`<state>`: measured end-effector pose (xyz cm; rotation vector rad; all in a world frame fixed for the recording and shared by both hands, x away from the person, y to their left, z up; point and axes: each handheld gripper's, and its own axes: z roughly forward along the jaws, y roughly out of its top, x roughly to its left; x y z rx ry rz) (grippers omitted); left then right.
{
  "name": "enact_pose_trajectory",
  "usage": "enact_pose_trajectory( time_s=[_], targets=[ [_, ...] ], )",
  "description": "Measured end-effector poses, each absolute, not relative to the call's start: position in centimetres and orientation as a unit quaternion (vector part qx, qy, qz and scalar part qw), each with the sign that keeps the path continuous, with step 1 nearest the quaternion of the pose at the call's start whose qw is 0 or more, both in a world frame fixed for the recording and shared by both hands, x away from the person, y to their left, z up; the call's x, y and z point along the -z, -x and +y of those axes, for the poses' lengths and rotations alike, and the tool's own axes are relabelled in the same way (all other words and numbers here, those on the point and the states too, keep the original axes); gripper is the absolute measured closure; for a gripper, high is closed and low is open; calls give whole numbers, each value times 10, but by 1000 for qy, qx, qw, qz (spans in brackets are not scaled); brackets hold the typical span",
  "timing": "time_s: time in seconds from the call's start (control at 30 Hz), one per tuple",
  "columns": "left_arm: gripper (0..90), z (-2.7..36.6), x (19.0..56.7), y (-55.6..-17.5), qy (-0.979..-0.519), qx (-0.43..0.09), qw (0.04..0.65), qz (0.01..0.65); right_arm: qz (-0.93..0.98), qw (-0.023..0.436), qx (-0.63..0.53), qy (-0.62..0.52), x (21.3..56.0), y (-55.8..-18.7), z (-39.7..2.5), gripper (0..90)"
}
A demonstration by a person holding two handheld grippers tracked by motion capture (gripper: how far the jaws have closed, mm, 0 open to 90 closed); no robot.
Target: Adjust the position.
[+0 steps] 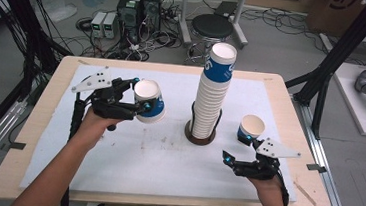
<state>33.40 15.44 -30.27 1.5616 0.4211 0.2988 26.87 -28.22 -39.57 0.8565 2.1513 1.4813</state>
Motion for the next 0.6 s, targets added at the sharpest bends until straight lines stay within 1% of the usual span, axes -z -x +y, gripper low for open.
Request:
enact_pose_trajectory(
  time_s=[0.4, 0.6],
  targets=[
    [285, 148, 330, -323, -706, -118, 673, 187, 783, 170, -536, -265, 394, -263, -261, 203],
    [285, 143, 336, -316, -710, -108, 673, 177, 792, 133, -547, -236, 391, -263, -243, 203]
  ],
)
